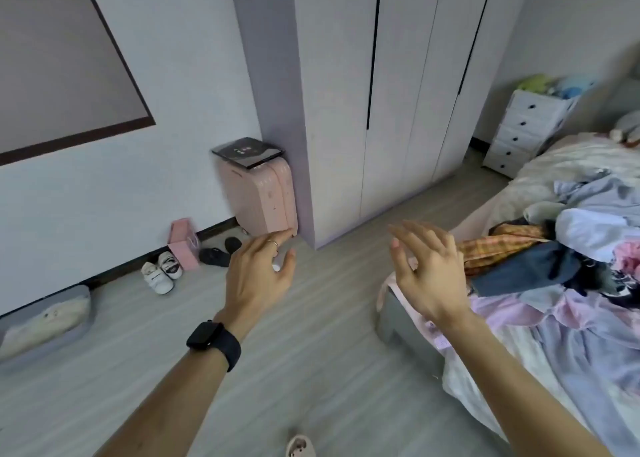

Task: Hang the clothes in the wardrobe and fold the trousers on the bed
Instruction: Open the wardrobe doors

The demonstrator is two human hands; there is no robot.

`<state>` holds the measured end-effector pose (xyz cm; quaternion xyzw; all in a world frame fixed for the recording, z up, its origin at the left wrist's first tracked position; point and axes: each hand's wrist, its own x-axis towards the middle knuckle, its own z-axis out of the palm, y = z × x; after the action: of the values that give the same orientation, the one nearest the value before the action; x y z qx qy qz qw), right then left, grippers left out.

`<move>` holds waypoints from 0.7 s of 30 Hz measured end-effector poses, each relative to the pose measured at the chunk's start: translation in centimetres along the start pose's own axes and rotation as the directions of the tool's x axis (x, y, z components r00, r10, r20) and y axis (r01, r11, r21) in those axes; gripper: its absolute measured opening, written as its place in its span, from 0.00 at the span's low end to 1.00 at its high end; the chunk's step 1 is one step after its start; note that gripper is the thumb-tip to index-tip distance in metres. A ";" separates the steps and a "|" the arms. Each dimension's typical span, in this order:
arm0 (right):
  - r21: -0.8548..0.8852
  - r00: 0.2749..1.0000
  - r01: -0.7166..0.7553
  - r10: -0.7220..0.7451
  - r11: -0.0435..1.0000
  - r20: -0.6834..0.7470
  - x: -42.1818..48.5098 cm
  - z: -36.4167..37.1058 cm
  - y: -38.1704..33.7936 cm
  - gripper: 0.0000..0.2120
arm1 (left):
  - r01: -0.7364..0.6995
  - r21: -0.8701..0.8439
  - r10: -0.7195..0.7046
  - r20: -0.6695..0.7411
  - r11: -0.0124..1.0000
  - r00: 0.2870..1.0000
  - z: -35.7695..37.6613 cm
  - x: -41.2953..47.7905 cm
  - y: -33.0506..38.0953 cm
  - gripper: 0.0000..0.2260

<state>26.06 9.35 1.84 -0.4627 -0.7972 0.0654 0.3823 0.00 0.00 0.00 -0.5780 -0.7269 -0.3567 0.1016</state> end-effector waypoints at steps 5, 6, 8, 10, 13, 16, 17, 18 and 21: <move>-0.022 0.998 -0.036 0.037 0.999 0.053 5.3 4.7 0.7 0.19 | 0.006 0.013 -0.006 0.022 1.000 1.000 3.2 5.7 -3.0 0.16; -0.034 0.998 -0.029 0.031 0.999 0.046 6.5 5.7 0.7 0.19 | 0.003 0.008 -0.004 0.033 1.000 0.999 3.9 7.1 -3.7 0.16; -0.036 0.998 -0.032 0.034 0.999 0.046 9.5 7.5 1.2 0.19 | 0.006 0.001 -0.006 0.044 1.000 0.999 5.2 10.6 -5.2 0.17; -0.068 0.997 -0.044 0.048 0.997 0.061 13.6 9.4 1.3 0.17 | 0.000 0.003 0.000 0.063 1.000 0.998 6.5 15.3 -6.7 0.18; -0.124 0.994 -0.067 0.077 0.990 0.080 19.4 11.5 1.7 0.17 | -0.027 -0.004 0.027 0.084 1.000 0.996 8.3 22.1 -8.2 0.19; -0.163 0.988 -0.109 0.125 0.981 0.095 24.5 13.0 2.6 0.19 | -0.043 -0.032 0.046 0.118 0.999 0.992 10.1 28.1 -9.3 0.19; -0.174 0.986 -0.114 0.132 0.978 0.097 25.9 13.5 2.8 0.20 | -0.045 -0.037 0.050 0.135 0.998 0.990 10.7 29.8 -9.5 0.20; -0.186 0.985 -0.123 0.143 0.975 0.099 27.2 14.0 3.1 0.21 | -0.041 -0.040 0.046 0.152 0.998 0.987 11.3 31.4 -9.8 0.20; -0.192 0.981 -0.149 0.169 0.970 0.090 31.9 16.0 4.4 0.22 | -0.059 -0.071 0.070 0.165 0.996 0.984 13.5 36.9 -10.6 0.21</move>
<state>9.46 40.94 6.14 -0.5546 -0.7792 0.0462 0.2883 -17.58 36.09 6.62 -0.6323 -0.7015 -0.3271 0.0324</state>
